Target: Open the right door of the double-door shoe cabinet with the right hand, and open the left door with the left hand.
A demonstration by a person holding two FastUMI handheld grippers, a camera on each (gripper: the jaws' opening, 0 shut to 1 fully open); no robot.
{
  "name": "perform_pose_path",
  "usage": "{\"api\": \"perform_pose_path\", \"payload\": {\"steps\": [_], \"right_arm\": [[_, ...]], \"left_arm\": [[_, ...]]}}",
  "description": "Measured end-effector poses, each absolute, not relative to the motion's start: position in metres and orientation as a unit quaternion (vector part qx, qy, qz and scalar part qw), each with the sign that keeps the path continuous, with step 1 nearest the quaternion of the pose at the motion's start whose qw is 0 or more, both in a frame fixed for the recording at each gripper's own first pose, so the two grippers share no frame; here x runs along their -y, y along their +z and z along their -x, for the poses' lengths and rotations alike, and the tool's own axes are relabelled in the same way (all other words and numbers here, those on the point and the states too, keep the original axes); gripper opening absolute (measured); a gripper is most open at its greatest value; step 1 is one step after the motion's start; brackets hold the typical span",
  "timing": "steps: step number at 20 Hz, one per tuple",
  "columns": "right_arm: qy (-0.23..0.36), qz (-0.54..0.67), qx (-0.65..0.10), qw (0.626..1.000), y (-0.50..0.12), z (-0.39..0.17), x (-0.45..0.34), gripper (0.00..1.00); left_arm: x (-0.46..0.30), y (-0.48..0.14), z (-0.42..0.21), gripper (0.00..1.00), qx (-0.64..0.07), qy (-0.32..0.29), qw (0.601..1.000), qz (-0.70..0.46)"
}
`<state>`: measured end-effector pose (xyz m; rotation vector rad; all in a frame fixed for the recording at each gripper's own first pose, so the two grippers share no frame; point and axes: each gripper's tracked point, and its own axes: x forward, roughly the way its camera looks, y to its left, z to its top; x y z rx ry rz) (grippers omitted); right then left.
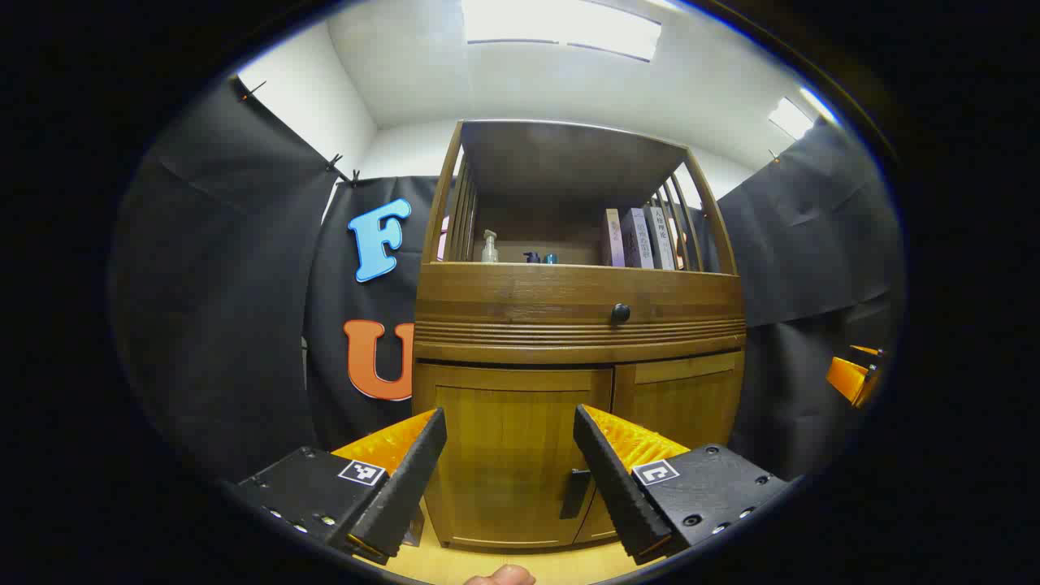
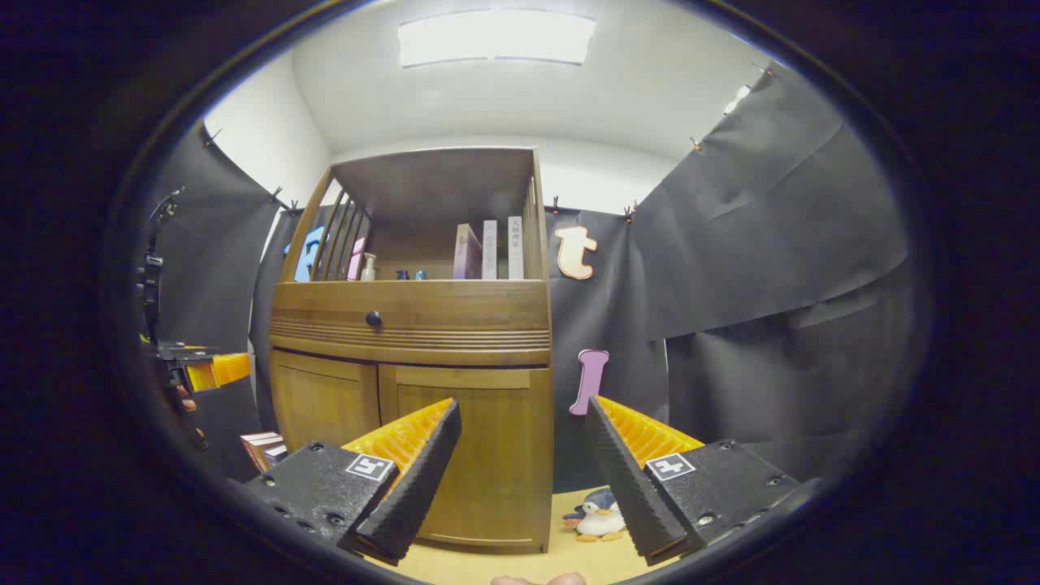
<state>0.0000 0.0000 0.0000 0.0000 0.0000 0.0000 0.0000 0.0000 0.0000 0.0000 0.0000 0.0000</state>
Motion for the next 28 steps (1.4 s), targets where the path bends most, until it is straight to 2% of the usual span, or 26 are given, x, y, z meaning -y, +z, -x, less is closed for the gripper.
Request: {"api": "perform_pose_path", "payload": {"steps": [1, 2, 3, 4, 5, 6, 15, 16, 17, 19, 20, 21, 23, 25, 26, 27, 28], "right_arm": [[0.002, -0.001, -0.006, 1.0, -0.003, -0.001, -0.004, 0.99], [0.004, -0.003, -0.01, 1.0, -0.006, -0.004, -0.007, 0.99], [0.002, -0.005, -0.016, 1.0, -0.009, -0.005, -0.007, 0.98], [0.001, -0.006, -0.019, 1.0, -0.01, -0.006, -0.007, 0.99], [-0.001, -0.007, -0.021, 1.0, -0.01, -0.007, -0.005, 0.98], [-0.005, -0.007, -0.023, 1.0, -0.011, -0.007, -0.004, 0.99], [-0.016, -0.006, -0.042, 0.999, -0.021, -0.005, 0.015, 0.99], [-0.018, -0.007, -0.045, 0.999, -0.023, -0.006, 0.016, 0.99], [-0.018, -0.008, -0.048, 0.999, -0.025, -0.007, 0.018, 0.99], [-0.022, -0.007, -0.057, 0.998, -0.033, -0.011, 0.018, 0.99], [-0.022, -0.008, -0.062, 0.998, -0.039, -0.012, 0.017, 0.98], [-0.02, -0.009, -0.068, 0.997, -0.043, -0.013, 0.014, 0.99], [-0.015, -0.012, -0.078, 0.997, -0.052, -0.015, 0.008, 0.98], [-0.012, -0.013, -0.084, 0.996, -0.06, -0.017, 0.001, 0.98], [-0.009, -0.013, -0.086, 0.996, -0.064, -0.02, -0.004, 0.98], [-0.004, -0.013, -0.09, 0.996, -0.069, -0.023, -0.01, 0.98], [0.002, -0.013, -0.094, 0.995, -0.075, -0.025, -0.016, 0.98]], "left_arm": [[0.0, -0.001, 0.001, 0.95, -0.001, -0.003, 1.0, -0.005], [0.001, -0.002, 0.002, 1.0, -0.002, -0.006, 1.0, -0.012], [0.001, -0.003, 0.003, 1.0, -0.001, -0.008, 1.0, -0.019], [0.002, -0.004, 0.003, 0.94, 0.003, -0.011, 1.0, -0.025], [0.004, -0.003, 0.002, 0.94, 0.004, -0.013, 1.0, -0.024], [0.008, -0.004, 0.001, 1.0, 0.002, -0.015, 1.0, -0.019], [0.049, -0.004, -0.01, 1.0, -0.002, -0.041, 0.999, -0.006], [0.051, -0.006, -0.01, 0.95, -0.003, -0.042, 0.999, -0.009], [0.053, -0.007, -0.009, 1.0, -0.002, -0.043, 0.999, -0.014], [0.051, -0.01, -0.009, 1.0, -0.003, -0.036, 0.999, -0.02], [0.048, -0.012, -0.009, 0.95, -0.003, -0.029, 0.999, -0.02], [0.046, -0.016, -0.011, 1.0, -0.007, -0.025, 0.999, -0.018], [0.045, -0.021, -0.014, 0.96, -0.014, -0.024, 1.0, -0.009], [0.039, -0.028, -0.019, 1.0, -0.023, -0.019, 1.0, -0.008], [0.034, -0.033, -0.021, 0.96, -0.029, -0.012, 0.999, -0.015], [0.03, -0.038, -0.024, 1.0, -0.034, -0.007, 0.999, -0.019], [0.028, -0.043, -0.026, 0.96, -0.037, -0.006, 0.999, -0.018]]}}
